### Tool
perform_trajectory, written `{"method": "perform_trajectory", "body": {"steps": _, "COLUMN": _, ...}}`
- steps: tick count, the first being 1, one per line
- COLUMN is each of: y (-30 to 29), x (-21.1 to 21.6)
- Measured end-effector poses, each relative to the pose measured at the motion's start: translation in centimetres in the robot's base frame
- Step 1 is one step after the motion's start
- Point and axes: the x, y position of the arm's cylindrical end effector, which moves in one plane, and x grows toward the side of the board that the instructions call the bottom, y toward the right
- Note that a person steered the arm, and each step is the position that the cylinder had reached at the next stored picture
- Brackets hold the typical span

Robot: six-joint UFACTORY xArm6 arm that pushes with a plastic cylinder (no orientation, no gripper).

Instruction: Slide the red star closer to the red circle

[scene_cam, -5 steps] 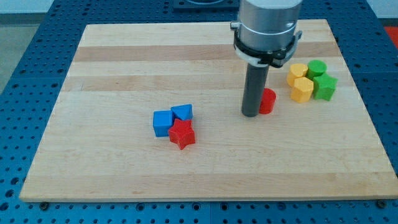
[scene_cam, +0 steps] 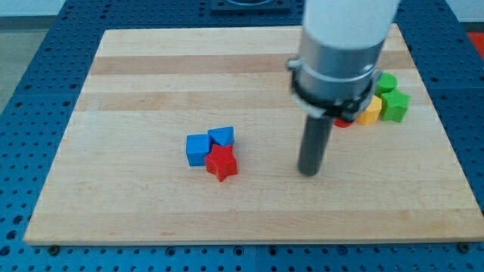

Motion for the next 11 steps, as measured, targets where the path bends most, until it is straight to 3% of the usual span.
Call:
{"method": "perform_trajectory", "body": {"steps": 1, "y": -5.6, "x": 3.7}}
{"method": "perform_trajectory", "body": {"steps": 2, "y": -10.7, "x": 4.7}}
{"method": "perform_trajectory", "body": {"steps": 3, "y": -12.2, "x": 2.1}}
{"method": "perform_trajectory", "body": {"steps": 5, "y": -11.9, "x": -2.4}}
{"method": "perform_trajectory", "body": {"steps": 8, "y": -4.6, "x": -8.6}}
{"method": "perform_trajectory", "body": {"steps": 11, "y": -3.6, "x": -14.4}}
